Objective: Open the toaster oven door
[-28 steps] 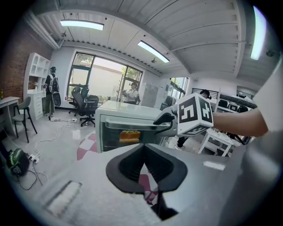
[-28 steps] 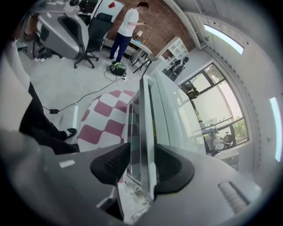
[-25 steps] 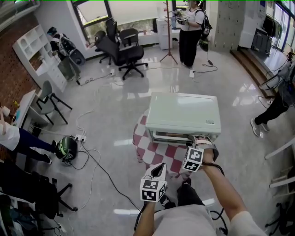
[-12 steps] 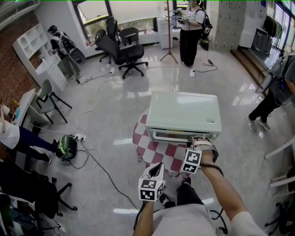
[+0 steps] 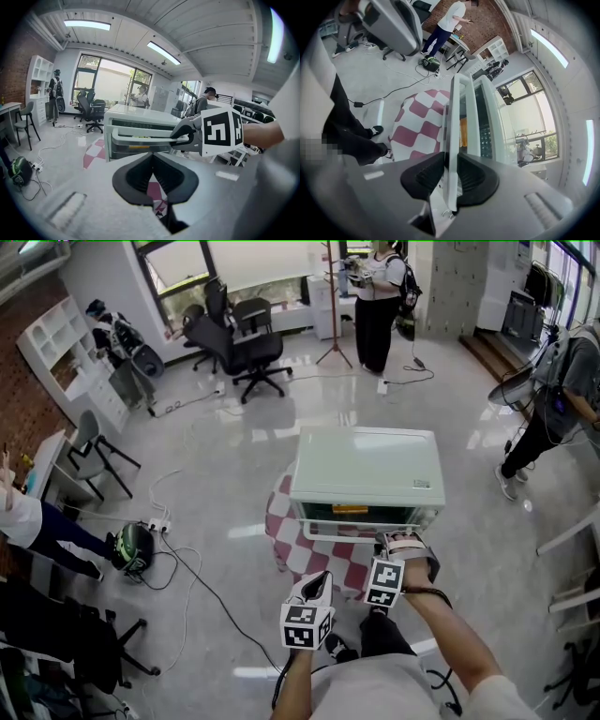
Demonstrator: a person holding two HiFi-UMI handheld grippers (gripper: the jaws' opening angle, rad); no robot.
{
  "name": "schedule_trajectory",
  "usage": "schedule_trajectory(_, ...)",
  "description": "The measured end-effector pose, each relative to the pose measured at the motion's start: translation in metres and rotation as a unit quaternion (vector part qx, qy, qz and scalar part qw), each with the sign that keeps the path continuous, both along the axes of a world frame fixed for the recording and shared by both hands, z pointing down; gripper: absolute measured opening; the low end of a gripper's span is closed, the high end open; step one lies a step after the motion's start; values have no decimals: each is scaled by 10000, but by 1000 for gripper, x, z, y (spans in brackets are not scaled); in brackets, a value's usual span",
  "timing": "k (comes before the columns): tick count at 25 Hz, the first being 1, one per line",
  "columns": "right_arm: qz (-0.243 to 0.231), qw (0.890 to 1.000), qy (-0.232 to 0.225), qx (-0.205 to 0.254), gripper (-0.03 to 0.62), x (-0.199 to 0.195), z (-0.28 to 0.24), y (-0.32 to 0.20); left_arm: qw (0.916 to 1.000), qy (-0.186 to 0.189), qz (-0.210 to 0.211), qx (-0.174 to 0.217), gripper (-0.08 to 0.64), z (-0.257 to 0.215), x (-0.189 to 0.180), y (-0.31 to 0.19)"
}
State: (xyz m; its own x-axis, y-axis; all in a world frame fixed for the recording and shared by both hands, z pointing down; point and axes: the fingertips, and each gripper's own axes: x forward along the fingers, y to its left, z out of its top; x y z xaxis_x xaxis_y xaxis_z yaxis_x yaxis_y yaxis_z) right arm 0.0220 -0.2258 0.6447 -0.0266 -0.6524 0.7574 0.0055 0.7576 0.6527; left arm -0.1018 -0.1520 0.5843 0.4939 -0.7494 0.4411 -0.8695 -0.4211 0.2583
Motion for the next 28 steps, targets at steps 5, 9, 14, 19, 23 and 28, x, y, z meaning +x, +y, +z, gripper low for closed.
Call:
schedule_trajectory(5, -37, 10000, 51, -60, 83, -2, 6, 15, 10000, 20, 26, -35, 5, 3, 2, 0)
schedule_trajectory(9, -97, 9998, 58, -161, 81, -5, 15, 26, 10000, 45, 1, -35, 5, 6, 1, -1)
schedule_trajectory(14, -196, 9995, 1, -263, 84, -7, 28, 43, 9999, 57, -91, -60, 5, 10, -2, -3)
schedule_trajectory(19, -173, 9987, -158, -463, 89, -11, 41, 62, 9996, 127, -221, -86, 5, 12, -9, -7)
schedule_trajectory(23, -150, 9977, -238, -612, 100, -12, 54, 74, 9986, 458, -231, -116, 5, 23, -4, -13)
schedule_trajectory(28, -109, 9974, -272, -661, 122, -13, 68, 86, 9990, 350, -246, -162, 5, 33, -3, -25)
